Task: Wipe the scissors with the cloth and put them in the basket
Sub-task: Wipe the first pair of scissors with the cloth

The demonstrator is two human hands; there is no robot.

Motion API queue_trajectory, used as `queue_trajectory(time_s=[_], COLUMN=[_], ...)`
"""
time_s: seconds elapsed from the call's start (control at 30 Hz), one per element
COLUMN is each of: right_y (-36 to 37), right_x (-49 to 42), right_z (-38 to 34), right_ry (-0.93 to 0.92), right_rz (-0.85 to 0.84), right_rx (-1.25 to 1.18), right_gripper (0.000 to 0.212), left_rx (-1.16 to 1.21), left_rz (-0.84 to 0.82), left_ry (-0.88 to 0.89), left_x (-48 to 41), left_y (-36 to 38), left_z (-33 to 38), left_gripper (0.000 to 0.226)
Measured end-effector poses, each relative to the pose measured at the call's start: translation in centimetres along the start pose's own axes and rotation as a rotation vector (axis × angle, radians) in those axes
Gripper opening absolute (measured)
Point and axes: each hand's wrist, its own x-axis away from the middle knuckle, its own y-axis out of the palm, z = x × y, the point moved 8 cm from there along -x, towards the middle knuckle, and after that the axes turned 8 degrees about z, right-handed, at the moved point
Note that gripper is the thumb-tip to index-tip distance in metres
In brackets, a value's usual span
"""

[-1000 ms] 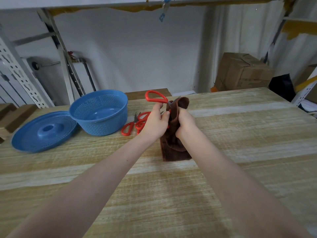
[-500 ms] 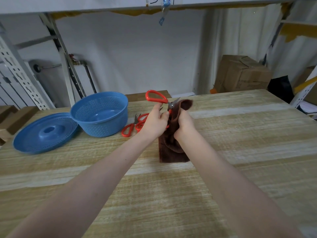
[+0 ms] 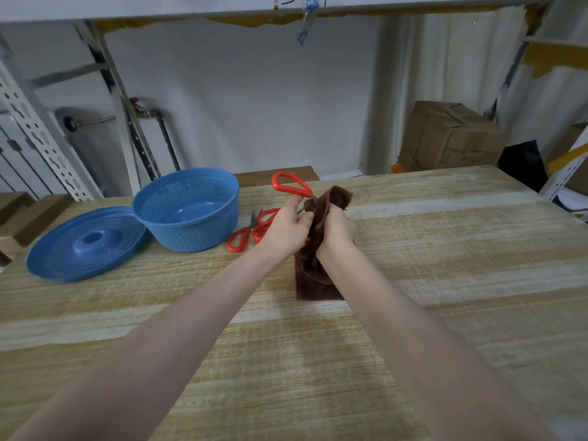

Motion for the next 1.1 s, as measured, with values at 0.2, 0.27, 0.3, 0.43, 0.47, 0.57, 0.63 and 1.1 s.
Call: queue_trajectory(time_s=[0.2,0.27,0.3,0.43,0.47,0.57,0.63,1.1], right_y=[0.4,0.2,0.1,0.2,0.1,-0.1,-0.1,0.2], right_x=[0.4,0.3,0.2,0.1,0.1,0.0,0.0,-0.1], right_z=[-0.1,-0.5,-0.7,-1.2,-1.3,-1.4,-1.3,-0.1], right_ry=[0.037,0.01,-0.001,-0.037,-0.043,-0.05,-0.037,0.04], right_rz=[-0.04,-0.016,-0.011,-0.017,-0.018,-0.033,-0.062,-0.048], right_rx=[0.0,0.004,0.012,0.053,0.06,0.075,0.053,-0.008], right_gripper=[0.02,0.025,0.026,0.024,0.025,0.023,0.02,0.028], left_rx=[-0.013,-0.064,-0.072,-0.025,-0.024,0.01,0.053,0.11], left_rz=[0.016,0.001,-0.005,0.02,0.022,0.027,0.036,0.023], left_ry=[0.009,0.048,0.067,0.053,0.048,0.024,-0.002,-0.007], left_x=[0.0,0.2,0.3,0.6,0.5,0.5,0.4,0.6], left_y=[-0.2,0.1,0.3,0.3,0.3,0.2,0.2,0.2], left_z=[0.1,0.5,0.7,0.6,0.4,0.0,-0.2,0.0], left_gripper=[0.043,0.047,0.047,0.042,0.041,0.041,0.044,0.037])
